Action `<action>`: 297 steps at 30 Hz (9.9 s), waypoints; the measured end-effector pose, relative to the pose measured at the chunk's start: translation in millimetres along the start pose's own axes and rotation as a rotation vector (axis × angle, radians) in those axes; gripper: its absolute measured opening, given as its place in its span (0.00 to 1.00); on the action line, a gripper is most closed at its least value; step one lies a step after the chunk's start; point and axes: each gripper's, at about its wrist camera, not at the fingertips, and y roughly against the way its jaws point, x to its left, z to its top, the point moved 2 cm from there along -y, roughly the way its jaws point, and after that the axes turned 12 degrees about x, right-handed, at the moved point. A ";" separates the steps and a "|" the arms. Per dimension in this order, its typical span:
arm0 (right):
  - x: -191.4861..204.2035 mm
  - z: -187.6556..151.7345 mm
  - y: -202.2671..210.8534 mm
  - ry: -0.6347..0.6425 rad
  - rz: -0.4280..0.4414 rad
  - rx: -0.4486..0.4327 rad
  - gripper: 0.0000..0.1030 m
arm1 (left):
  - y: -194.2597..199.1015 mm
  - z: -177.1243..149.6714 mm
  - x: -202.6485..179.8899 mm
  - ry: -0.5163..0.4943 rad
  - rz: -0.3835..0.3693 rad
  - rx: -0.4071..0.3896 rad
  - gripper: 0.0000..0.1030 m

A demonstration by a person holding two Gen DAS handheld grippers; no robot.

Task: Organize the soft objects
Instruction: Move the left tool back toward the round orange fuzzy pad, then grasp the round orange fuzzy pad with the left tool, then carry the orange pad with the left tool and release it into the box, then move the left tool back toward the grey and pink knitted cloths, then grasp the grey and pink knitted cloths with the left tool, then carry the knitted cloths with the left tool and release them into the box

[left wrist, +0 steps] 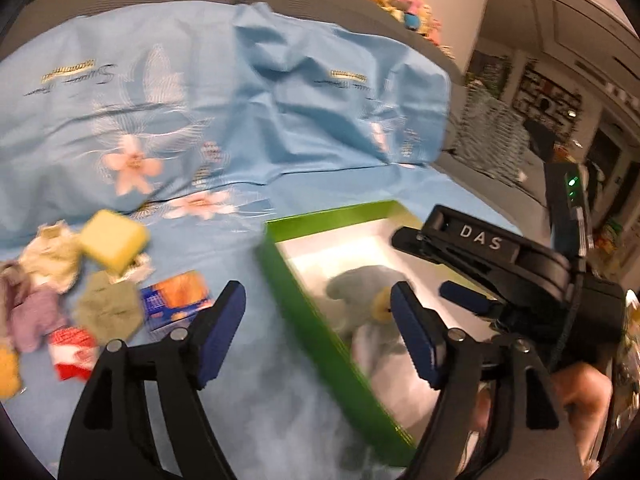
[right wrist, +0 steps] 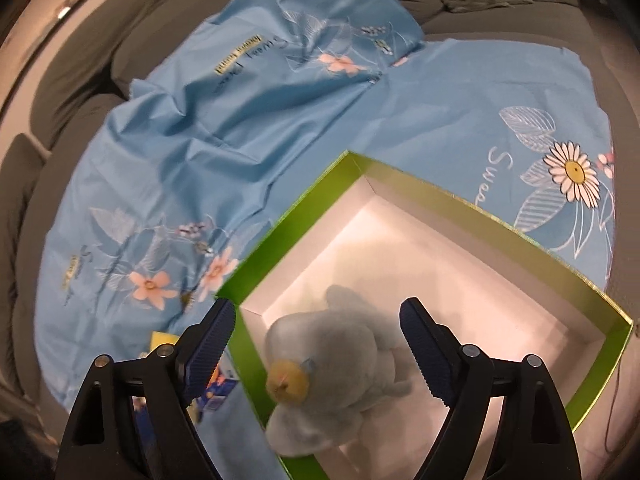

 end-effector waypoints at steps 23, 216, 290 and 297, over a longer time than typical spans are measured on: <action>41.9 -14.9 -55.0 0.166 -0.326 0.048 0.83 | 115.0 -82.9 173.6 0.325 0.459 -0.012 0.80; 244.4 -259.0 -25.9 0.924 0.131 0.094 0.08 | 144.2 -168.8 281.2 0.736 0.198 -0.081 0.79; 15.2 10.7 4.3 0.099 0.119 0.005 0.29 | -62.8 34.6 -34.7 -0.091 -0.214 0.105 0.17; -1.9 15.4 -31.1 0.065 0.008 0.105 0.29 | -95.0 21.5 -29.4 -0.024 -0.183 0.224 0.20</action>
